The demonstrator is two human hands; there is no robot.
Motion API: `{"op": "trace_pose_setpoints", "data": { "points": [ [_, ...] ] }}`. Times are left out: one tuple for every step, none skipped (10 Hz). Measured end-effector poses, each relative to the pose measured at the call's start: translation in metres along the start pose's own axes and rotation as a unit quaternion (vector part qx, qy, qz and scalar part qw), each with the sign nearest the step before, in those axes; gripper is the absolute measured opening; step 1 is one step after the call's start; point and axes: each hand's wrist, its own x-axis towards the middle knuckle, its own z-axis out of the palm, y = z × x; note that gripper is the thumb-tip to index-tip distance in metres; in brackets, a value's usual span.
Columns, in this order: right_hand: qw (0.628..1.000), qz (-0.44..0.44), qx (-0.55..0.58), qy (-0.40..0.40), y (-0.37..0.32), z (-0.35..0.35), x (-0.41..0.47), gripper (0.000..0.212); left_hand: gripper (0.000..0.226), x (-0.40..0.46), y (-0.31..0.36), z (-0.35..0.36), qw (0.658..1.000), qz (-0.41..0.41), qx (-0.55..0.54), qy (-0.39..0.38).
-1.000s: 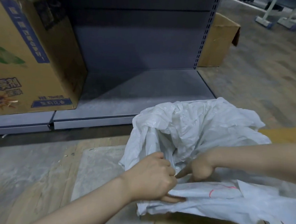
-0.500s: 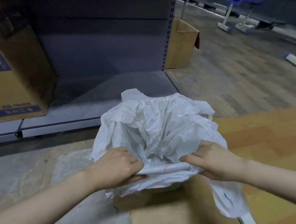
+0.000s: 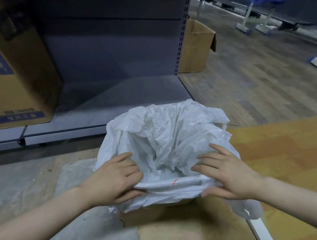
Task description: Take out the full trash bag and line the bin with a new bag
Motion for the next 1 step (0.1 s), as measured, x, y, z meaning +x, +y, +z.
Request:
{"op": "trace_pose_setpoints", "data": {
  "points": [
    [1.0, -0.017, 0.009, 0.004, 0.0065, -0.0122, 0.0068, 0.076, 0.064, 0.0029, -0.0143, -0.0094, 0.998, 0.041, 0.038, -0.032]
  ]
}}
